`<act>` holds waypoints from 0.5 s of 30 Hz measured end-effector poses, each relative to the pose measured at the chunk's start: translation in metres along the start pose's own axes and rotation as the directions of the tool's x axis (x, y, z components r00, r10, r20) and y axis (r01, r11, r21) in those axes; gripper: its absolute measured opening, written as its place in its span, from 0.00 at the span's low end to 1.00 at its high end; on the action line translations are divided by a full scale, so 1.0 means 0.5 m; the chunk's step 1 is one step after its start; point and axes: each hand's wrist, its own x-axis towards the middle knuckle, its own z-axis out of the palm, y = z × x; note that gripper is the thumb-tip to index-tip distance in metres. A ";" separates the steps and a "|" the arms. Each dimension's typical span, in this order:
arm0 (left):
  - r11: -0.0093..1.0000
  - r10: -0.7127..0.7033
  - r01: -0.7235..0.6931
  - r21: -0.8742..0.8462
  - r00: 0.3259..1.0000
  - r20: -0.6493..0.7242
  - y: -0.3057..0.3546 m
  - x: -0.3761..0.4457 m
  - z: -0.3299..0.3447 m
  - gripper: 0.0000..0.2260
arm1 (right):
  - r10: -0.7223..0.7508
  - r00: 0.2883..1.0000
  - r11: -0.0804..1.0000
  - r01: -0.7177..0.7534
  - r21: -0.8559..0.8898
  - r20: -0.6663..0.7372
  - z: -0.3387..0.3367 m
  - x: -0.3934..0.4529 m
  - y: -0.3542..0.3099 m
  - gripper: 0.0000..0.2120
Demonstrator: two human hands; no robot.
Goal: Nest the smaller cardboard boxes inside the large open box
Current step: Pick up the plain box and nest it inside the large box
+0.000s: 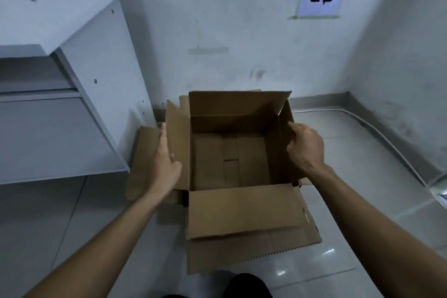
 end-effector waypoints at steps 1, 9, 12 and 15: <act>1.000 -0.002 0.002 0.021 1.000 -0.011 0.007 0.002 0.006 0.41 | 0.021 1.000 1.000 -0.021 -0.007 -0.015 -0.002 0.010 0.000 0.23; 0.957 0.054 -0.039 0.288 0.997 -0.046 0.009 0.036 0.019 0.39 | 0.046 0.997 0.998 -0.048 -0.038 -0.057 -0.026 0.078 0.012 0.25; 0.940 -0.009 0.000 0.342 1.000 0.023 -0.006 0.050 0.035 0.40 | 0.034 0.999 0.999 -0.033 -0.031 0.042 0.011 0.076 0.013 0.25; 0.934 -0.095 0.053 0.353 0.990 0.105 -0.024 0.054 0.059 0.42 | 0.066 0.987 0.998 -0.068 0.010 0.149 0.060 0.074 0.019 0.24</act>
